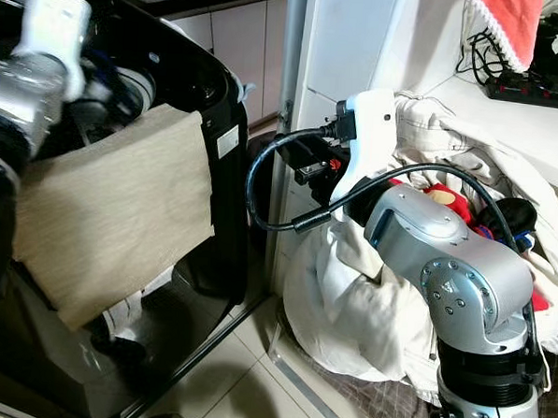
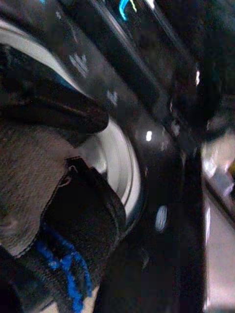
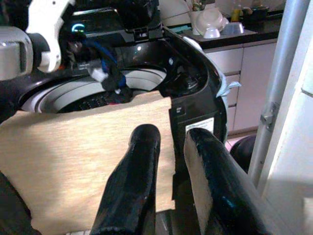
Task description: Clothes washing
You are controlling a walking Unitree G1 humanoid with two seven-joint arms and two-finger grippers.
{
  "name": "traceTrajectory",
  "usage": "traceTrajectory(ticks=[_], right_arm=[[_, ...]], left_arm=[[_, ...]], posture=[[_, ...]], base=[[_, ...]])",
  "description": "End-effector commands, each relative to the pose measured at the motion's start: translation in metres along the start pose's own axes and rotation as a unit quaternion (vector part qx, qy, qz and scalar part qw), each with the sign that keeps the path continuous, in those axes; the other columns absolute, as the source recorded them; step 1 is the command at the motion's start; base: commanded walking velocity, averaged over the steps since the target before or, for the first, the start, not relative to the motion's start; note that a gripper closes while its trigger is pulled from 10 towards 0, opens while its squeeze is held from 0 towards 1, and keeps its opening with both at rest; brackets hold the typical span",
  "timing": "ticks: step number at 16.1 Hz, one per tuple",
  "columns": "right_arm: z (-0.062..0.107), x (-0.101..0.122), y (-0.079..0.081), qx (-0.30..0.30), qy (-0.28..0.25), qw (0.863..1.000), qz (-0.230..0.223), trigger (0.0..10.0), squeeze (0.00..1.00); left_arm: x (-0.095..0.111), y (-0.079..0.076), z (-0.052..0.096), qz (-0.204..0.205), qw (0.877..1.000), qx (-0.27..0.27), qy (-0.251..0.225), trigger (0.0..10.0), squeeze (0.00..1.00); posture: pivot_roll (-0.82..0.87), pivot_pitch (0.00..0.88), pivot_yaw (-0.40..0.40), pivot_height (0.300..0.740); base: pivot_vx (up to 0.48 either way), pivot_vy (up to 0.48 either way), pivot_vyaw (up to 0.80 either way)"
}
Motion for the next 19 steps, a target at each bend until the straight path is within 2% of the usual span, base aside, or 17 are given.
traceTrajectory(ticks=[1, 2, 3, 5, 7, 9, 11, 12, 14, 15, 16, 17, 18, 19], right_arm=[[0.000, 0.002, -0.002, -0.002, -0.001, 1.000, 0.006, 10.0, 0.00], [0.000, 0.002, -0.002, -0.002, -0.001, 1.000, 0.005, 10.0, 0.00], [0.000, 0.002, -0.001, -0.001, -0.001, 1.000, 0.004, 10.0, 0.00], [0.000, 0.002, -0.001, 0.000, 0.001, 1.000, 0.003, 10.0, 0.00], [0.001, 0.001, -0.001, 0.001, 0.002, 1.000, 0.001, 10.0, 0.00], [0.001, 0.000, -0.003, -0.002, 0.004, 1.000, 0.002, 10.0, 0.00], [0.000, 0.001, -0.005, -0.007, 0.001, 1.000, -0.002, 10.0, 0.00], [0.000, 0.001, -0.005, -0.009, -0.001, 1.000, -0.003, 10.0, 0.00], [-0.001, 0.002, -0.005, -0.009, -0.002, 1.000, -0.004, 10.0, 0.00], [-0.001, 0.002, -0.006, -0.012, -0.004, 1.000, -0.005, 10.0, 0.00], [-0.001, 0.002, -0.008, -0.016, -0.005, 1.000, -0.006, 10.0, 0.00], [-0.001, 0.002, -0.010, -0.025, -0.006, 1.000, -0.008, 10.0, 0.00], [-0.001, 0.002, -0.011, -0.028, -0.005, 1.000, -0.007, 10.0, 0.00], [-0.001, 0.002, -0.010, -0.027, -0.004, 1.000, -0.007, 10.0, 0.00]], left_arm=[[-0.018, -0.002, 0.000, -0.035, 0.998, -0.002, 0.049, 10.0, 0.00], [-0.018, -0.002, 0.000, -0.017, 0.999, -0.002, 0.048, 10.0, 0.00], [-0.016, -0.002, 0.000, 0.006, 0.999, -0.002, 0.043, 10.0, 1.00], [-0.010, 0.002, 0.000, 0.024, 0.999, 0.004, 0.034, 10.0, 1.00], [-0.007, 0.006, 0.001, 0.023, 0.999, 0.005, 0.034, 10.0, 1.00], [-0.008, 0.004, 0.001, 0.045, 0.998, -0.005, 0.037, 10.0, 1.00], [-0.001, 0.000, 0.001, 0.136, 0.990, -0.017, 0.022, 10.0, 1.00], [0.007, -0.002, 0.001, 0.226, 0.974, -0.022, 0.006, 10.0, 1.00], [0.011, 0.001, 0.001, 0.271, 0.962, -0.016, -0.003, 10.0, 1.00], [0.013, 0.009, 0.001, 0.296, 0.955, 0.008, -0.013, 10.0, 1.00], [0.014, 0.017, 0.002, 0.310, 0.950, 0.031, -0.023, 10.0, 1.00], [0.016, 0.033, 0.003, 0.300, 0.950, 0.080, -0.042, 10.0, 1.00], [0.016, 0.038, 0.004, 0.256, 0.960, 0.102, -0.047, 10.0, 1.00], [0.017, 0.033, 0.004, 0.210, 0.972, 0.093, -0.047, 10.0, 0.00]], posture=[[-0.20, 0.000, 0.030, 0.740], [-0.20, 0.000, 0.030, 0.740], [-0.20, 0.000, 0.030, 0.740], [-0.20, 0.000, 0.030, 0.740], [-0.20, 0.000, 0.030, 0.740], [-0.20, 0.000, 0.029, 0.740], [-0.19, 0.000, 0.028, 0.740], [-0.19, 0.000, 0.027, 0.740], [-0.19, 0.000, 0.027, 0.740], [-0.19, 0.000, 0.027, 0.740], [-0.19, 0.000, 0.027, 0.740], [-0.19, 0.000, 0.029, 0.740], [-0.19, 0.000, 0.029, 0.740], [-0.20, 0.000, 0.031, 0.740]], base=[[0.000, 0.000, 0.00], [0.000, 0.000, 0.00], [0.000, 0.000, 0.00], [0.000, 0.000, 0.00], [0.000, 0.000, 0.00], [0.000, 0.000, 0.00], [0.000, 0.000, 0.00], [0.000, 0.000, 0.00], [0.000, 0.000, 0.00], [0.000, 0.000, 0.00], [0.000, 0.000, 0.00], [0.000, 0.000, 0.00], [0.000, 0.000, 0.00], [0.000, 0.000, 0.00]])
Point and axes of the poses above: a point about 5 cm out from each wrist's last joint towards the gripper, its own z axis pointing back from the gripper into the wrist, its own x axis along the axis of the wrist's last joint, y = z × x, the point moved 4 cm from there along -z, pointing out of the wrist towards the gripper, and after that the axes turned 12 degrees about z, right-handed, at the moved point
